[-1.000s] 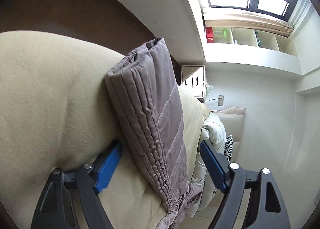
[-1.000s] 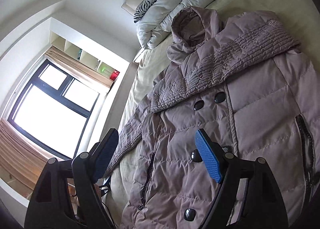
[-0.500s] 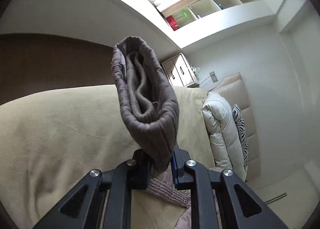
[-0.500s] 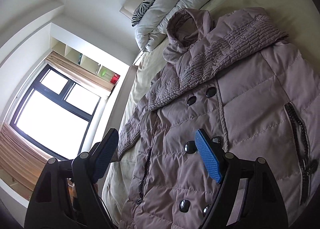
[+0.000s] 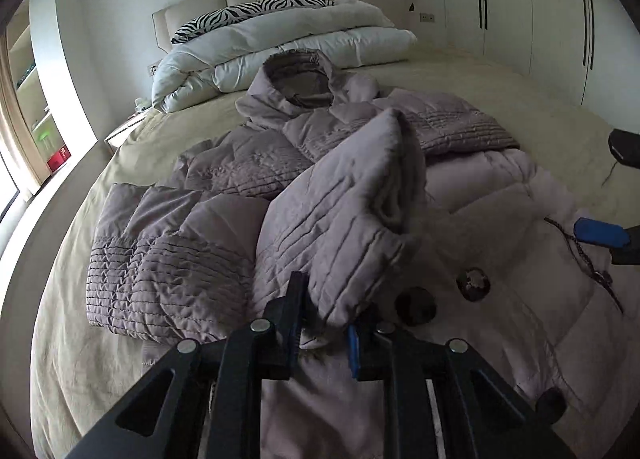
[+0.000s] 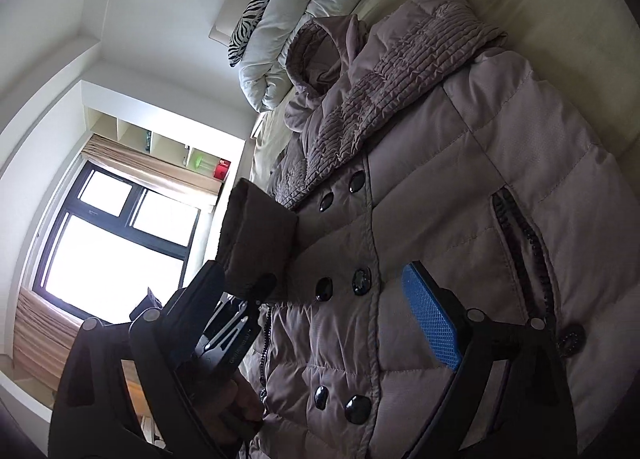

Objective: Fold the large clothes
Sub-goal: 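Lift the coat side with the right gripper and lay it over the folded sleeve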

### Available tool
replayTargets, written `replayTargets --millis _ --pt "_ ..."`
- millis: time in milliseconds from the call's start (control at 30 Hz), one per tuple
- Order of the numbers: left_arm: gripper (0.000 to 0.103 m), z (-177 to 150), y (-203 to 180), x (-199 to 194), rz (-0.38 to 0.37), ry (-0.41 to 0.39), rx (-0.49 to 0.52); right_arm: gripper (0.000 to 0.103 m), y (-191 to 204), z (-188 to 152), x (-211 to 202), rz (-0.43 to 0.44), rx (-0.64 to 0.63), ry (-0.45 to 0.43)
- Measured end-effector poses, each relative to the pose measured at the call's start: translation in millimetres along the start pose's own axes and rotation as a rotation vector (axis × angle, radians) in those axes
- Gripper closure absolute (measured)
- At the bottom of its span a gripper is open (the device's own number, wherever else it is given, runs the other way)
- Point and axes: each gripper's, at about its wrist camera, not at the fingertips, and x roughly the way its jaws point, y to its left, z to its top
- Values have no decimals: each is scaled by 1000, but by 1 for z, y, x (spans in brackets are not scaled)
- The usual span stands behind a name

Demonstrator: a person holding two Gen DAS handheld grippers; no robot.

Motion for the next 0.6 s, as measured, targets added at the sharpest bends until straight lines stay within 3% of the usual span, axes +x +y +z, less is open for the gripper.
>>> replayTargets --millis 133,300,433,467,533,567,600 --pt "82 -8 -3 2 32 -13 34 11 -10 14 30 43 33 66" --pt "82 -13 -5 0 36 -16 43 11 -1 31 104 119 106 207" --pt "78 -15 -8 -1 30 -24 24 12 7 37 157 123 144 318" --pt "78 -15 -6 -2 23 -26 14 19 9 37 168 110 141 340" --pt "72 -15 -1 -3 4 -31 -12 43 12 40 183 92 127 372" --pt "67 -16 3 -5 -8 -32 -29 71 14 43 187 80 118 375" --pt "53 -17 7 -8 -13 -32 -45 75 18 45 188 49 102 368"
